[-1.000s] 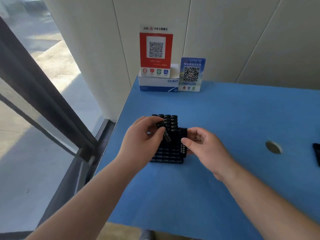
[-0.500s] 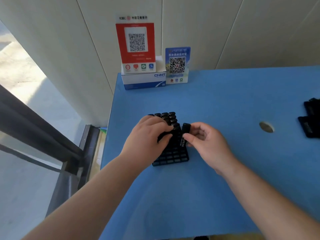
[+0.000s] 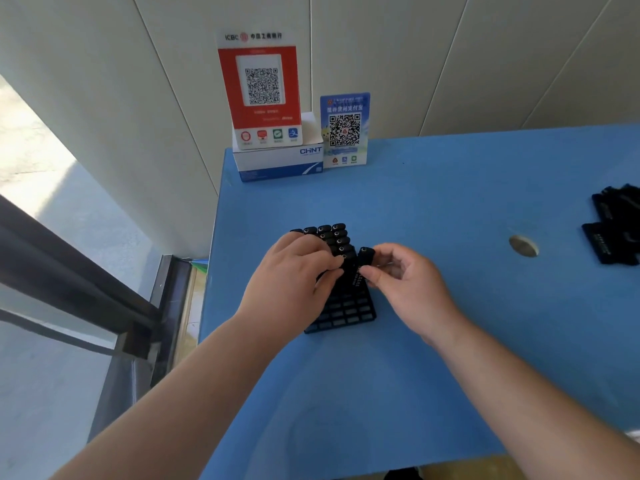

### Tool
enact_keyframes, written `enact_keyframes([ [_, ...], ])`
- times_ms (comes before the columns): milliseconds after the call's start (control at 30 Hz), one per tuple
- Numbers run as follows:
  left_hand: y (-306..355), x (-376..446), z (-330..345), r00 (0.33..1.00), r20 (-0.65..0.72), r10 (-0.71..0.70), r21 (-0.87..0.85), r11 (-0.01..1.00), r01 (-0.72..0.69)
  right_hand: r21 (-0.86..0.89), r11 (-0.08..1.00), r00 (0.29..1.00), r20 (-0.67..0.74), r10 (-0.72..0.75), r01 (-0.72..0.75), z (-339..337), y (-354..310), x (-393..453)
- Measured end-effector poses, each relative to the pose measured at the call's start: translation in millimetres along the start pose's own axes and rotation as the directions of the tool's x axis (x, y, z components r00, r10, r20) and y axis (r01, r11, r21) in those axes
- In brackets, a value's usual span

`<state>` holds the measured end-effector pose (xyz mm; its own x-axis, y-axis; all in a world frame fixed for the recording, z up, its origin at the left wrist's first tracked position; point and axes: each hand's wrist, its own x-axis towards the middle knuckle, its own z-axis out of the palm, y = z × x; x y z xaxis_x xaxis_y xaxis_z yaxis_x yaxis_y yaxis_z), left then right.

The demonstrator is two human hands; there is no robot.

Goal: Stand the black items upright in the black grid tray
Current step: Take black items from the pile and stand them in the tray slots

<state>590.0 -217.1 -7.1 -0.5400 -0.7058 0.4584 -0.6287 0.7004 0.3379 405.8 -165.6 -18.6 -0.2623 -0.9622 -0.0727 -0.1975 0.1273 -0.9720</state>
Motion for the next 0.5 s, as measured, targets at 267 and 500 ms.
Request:
enact_keyframes([
  [267,-2.7,-7.9,3.4,0.997,-0.080,-0.020,-0.008,1.000,0.020,-0.031,0.999,1.000,0.012,-0.024,0.024,0.0,-1.5,2.0],
  [500,-2.9,-7.2,9.5,0.994,-0.108,-0.023,-0.038,0.999,0.019,-0.054,0.998,0.999,0.035,-0.035,0.037,0.9,1.7,1.1],
])
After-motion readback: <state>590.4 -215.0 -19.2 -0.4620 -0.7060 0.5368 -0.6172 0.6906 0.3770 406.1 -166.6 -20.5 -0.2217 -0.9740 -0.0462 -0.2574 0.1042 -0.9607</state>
